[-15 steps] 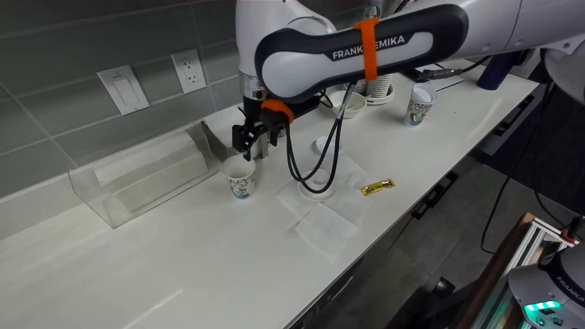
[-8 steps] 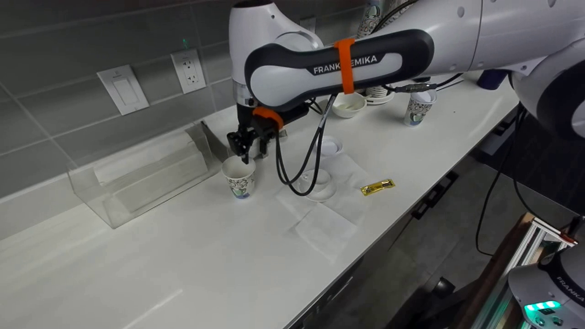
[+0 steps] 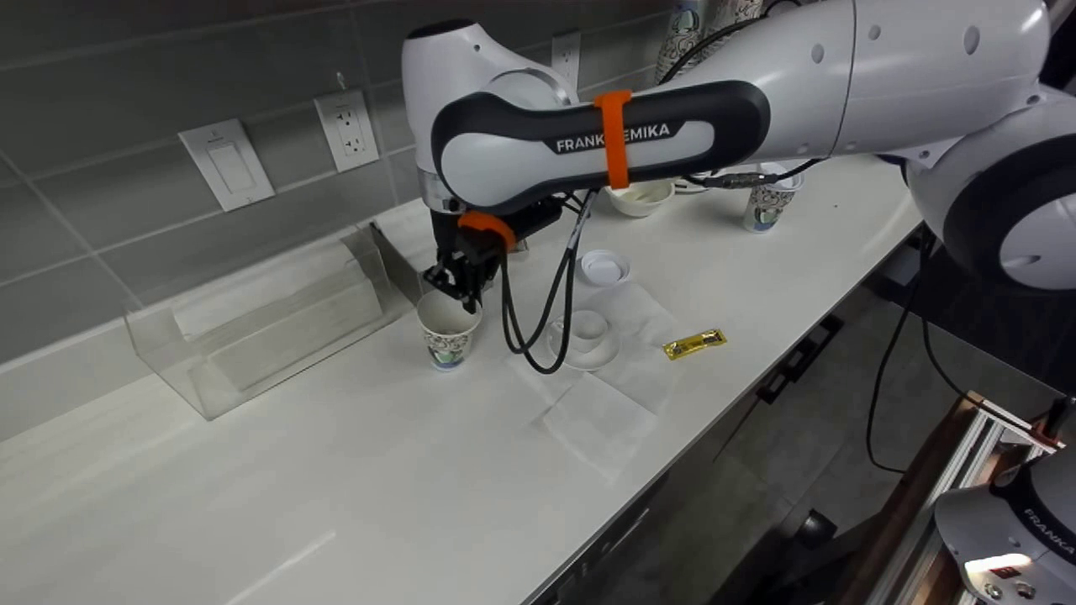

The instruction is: Pick up the white paper cup and move it to the right of the kitchen counter

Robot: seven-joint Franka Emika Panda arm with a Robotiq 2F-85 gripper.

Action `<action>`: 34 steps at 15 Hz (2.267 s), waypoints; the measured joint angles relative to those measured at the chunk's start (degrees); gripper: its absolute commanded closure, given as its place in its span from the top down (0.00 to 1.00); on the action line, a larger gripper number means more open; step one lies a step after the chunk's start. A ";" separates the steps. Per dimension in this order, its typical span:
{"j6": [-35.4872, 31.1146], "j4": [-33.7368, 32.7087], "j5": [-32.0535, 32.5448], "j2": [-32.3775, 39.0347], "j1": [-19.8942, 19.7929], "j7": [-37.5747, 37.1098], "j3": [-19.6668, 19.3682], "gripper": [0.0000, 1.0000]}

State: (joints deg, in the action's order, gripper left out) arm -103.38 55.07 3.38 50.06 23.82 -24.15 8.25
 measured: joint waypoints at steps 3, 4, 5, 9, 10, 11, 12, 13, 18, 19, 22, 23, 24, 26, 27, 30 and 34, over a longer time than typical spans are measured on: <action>2.48 -3.15 -0.09 1.23 0.99 0.20 -0.01 0.01; 3.26 -4.01 -0.08 1.53 1.28 0.21 -0.03 0.01; 3.87 -4.65 0.03 1.62 1.54 0.21 0.01 0.01; 4.58 -5.27 -0.47 -0.28 1.58 0.21 0.65 0.01; 4.56 -4.53 -1.08 -1.51 1.23 0.19 0.88 0.01; 4.25 -3.16 -1.96 -3.08 0.78 0.07 1.06 0.01; 3.75 -1.24 -3.02 -4.88 0.18 -0.03 1.28 0.01; 3.32 1.01 -4.14 -6.76 -0.50 -0.11 1.55 0.01; -0.86 13.52 -9.91 -15.28 -3.16 -1.62 2.13 0.01; -2.50 16.25 -11.07 -16.74 -3.46 -2.19 2.15 0.01; -5.12 19.85 -12.11 -18.61 -3.55 -2.49 2.00 0.04; -5.11 19.72 -12.11 -18.54 -3.51 -2.49 1.99 0.04; -5.11 19.68 -12.11 -18.44 -3.51 -2.49 1.98 0.01; -5.11 19.68 -12.11 -18.40 -3.50 -2.48 1.94 0.01; -5.11 19.77 -12.11 -18.40 -3.52 -2.53 1.85 0.01; -6.69 24.00 -13.16 -20.82 -4.86 -4.50 1.46 0.01; -10.99 34.32 -16.66 -28.00 -7.14 -10.04 0.42 0.01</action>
State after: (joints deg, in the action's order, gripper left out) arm -114.37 89.40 -13.28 22.07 16.68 -34.19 8.66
